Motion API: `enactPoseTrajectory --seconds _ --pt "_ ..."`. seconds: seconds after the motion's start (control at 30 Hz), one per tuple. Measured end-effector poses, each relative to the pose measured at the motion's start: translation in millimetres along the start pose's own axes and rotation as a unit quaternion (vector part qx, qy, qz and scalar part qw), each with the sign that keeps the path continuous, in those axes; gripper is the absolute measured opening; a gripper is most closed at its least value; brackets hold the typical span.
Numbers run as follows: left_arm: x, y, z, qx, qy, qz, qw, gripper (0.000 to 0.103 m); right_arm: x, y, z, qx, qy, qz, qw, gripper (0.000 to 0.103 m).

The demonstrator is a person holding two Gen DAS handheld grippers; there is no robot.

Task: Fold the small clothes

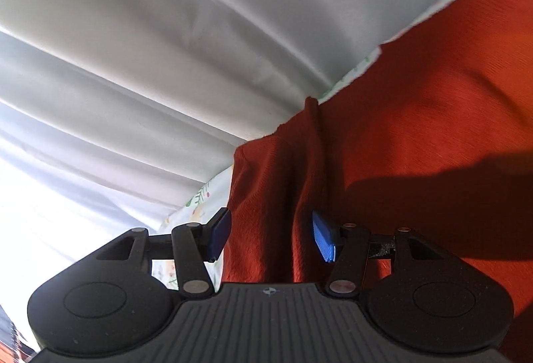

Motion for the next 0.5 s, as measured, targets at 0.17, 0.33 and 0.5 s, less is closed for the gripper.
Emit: enactPoseTrajectory --seconds 0.17,0.33,0.5 --pt "-5.7 -3.1 -2.1 0.004 0.004 0.014 0.9999 0.077 9.2 -1.9 11.3 0.019 -0.020 -0.035 0.999 0.051" --pt "-4.2 -4.5 -4.4 0.006 0.006 0.011 0.9999 0.077 -1.4 8.7 2.0 -0.004 -0.065 -0.040 0.997 0.060" --pt "-4.6 -5.4 -1.2 0.006 0.015 0.014 0.9998 0.077 2.7 7.0 11.9 0.004 -0.035 -0.022 0.999 0.062"
Point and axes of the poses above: each gripper's, at about its wrist camera, not at the fingertips, and z roughly the way its jaws point, x to its left, y to its top, the point moved 9 cm from there along z, roughly the way its jaws point
